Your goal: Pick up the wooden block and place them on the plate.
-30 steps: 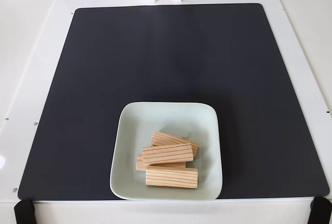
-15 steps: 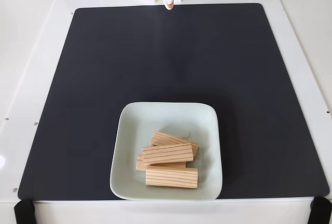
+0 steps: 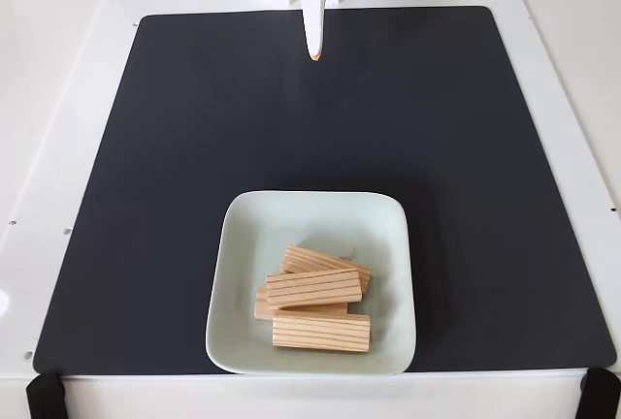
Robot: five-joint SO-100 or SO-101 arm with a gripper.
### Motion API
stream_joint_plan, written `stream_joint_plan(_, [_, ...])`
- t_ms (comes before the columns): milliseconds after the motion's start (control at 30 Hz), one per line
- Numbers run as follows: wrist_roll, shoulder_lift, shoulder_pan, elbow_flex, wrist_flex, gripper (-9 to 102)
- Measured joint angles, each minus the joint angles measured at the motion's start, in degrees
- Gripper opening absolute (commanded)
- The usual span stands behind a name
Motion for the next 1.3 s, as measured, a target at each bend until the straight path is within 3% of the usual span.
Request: stream_joint_plan(1300, [0.3,0.1,-0.5,-0.4,0.0,-1])
